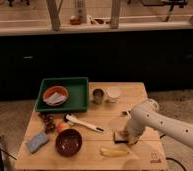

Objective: Place eraser in paper cup

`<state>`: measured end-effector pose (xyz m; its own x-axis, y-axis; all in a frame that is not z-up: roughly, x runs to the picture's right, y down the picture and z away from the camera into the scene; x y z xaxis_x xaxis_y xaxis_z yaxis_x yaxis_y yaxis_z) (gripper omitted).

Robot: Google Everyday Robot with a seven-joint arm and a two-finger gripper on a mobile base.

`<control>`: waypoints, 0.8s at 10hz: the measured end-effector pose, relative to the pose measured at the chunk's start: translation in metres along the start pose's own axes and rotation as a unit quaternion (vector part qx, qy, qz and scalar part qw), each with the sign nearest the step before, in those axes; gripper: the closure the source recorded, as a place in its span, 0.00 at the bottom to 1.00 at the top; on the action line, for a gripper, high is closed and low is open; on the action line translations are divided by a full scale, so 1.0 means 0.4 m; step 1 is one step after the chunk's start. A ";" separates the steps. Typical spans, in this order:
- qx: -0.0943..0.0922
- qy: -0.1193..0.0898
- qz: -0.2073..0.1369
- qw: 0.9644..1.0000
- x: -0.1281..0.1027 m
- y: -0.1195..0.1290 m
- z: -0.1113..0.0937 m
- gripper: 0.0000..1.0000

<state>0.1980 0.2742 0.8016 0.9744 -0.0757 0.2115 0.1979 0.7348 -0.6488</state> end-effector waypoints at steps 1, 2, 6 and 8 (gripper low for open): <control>-0.001 0.002 0.000 1.000 0.001 -0.004 -0.002 0.95; -0.002 0.003 0.000 1.000 0.003 -0.010 -0.008 1.00; 0.006 -0.022 -0.007 1.000 0.018 -0.019 -0.068 1.00; 0.011 -0.036 -0.009 0.999 0.030 -0.021 -0.097 1.00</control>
<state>0.2123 0.2410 0.7814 0.9602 -0.0406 0.2765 0.2126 0.7480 -0.6288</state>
